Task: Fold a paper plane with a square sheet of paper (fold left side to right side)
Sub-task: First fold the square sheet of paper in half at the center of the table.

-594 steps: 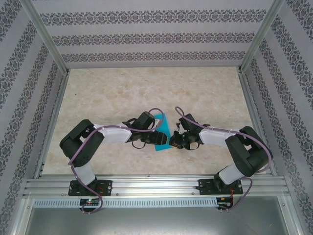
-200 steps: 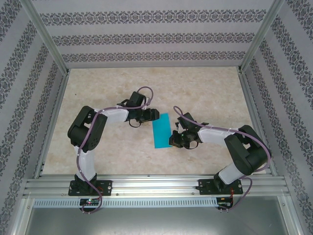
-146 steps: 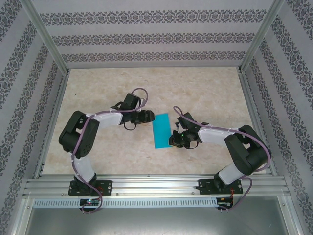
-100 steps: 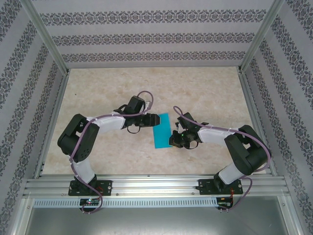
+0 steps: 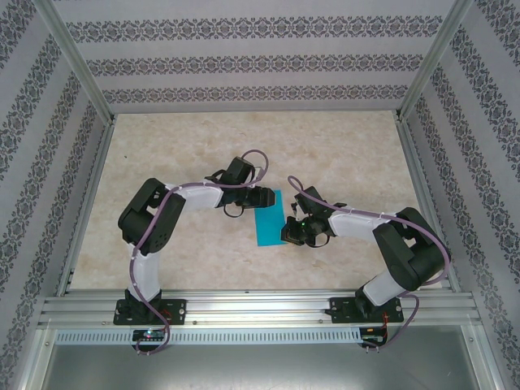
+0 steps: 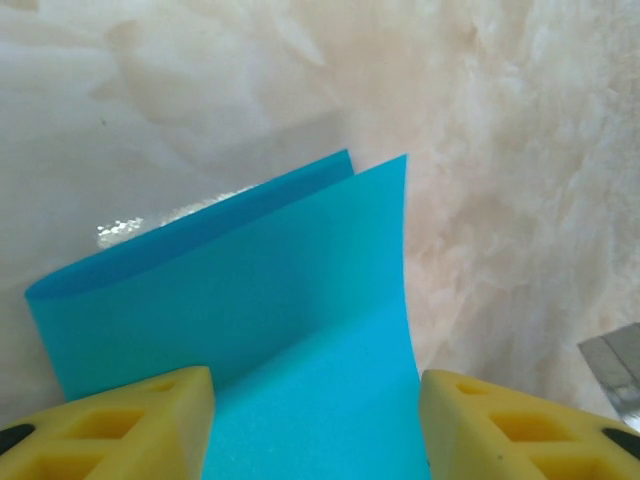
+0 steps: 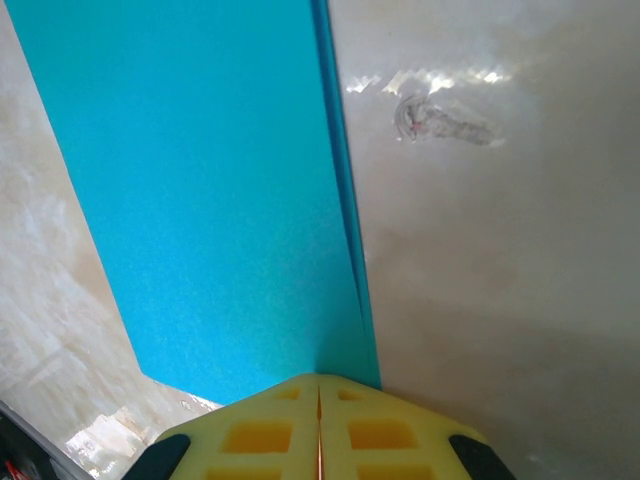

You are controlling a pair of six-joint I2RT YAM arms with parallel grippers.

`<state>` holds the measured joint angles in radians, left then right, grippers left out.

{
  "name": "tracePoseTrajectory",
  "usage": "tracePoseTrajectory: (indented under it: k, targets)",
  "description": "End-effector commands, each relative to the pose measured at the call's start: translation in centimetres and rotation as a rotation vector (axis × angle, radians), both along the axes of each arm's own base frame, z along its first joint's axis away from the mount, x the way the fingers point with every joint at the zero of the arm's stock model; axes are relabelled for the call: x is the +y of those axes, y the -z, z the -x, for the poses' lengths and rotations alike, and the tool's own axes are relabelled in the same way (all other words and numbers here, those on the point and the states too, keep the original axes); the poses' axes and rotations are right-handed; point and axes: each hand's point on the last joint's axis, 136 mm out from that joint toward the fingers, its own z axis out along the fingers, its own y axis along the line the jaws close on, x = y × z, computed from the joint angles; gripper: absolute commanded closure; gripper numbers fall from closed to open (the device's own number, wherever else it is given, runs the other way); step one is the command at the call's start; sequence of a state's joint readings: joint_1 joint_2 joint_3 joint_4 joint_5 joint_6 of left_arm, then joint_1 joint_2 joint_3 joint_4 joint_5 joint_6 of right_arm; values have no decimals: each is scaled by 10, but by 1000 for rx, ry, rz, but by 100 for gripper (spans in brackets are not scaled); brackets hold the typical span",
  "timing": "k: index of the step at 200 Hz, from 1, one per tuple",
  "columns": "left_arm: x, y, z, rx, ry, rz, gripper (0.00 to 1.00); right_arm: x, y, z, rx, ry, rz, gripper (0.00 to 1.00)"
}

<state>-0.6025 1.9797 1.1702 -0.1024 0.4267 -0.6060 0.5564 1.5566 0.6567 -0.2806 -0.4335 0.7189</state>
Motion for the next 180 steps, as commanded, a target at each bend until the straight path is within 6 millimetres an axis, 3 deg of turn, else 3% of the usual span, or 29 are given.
tracePoseTrajectory:
  k: [1, 67, 134, 180]
  targets:
    - [11, 11, -7, -5, -11, -65, 43, -27, 22, 19, 65, 7, 146, 92]
    - [25, 15, -19, -16, -44, -91, 43, -28, 25, 21, 69, 7, 148, 92]
    - [34, 16, -46, -13, -82, -59, 42, -28, 26, 24, 77, 3, 146, 92]
    - [46, 30, -66, 25, -124, -73, 42, -28, 25, 24, 76, 2, 141, 92]
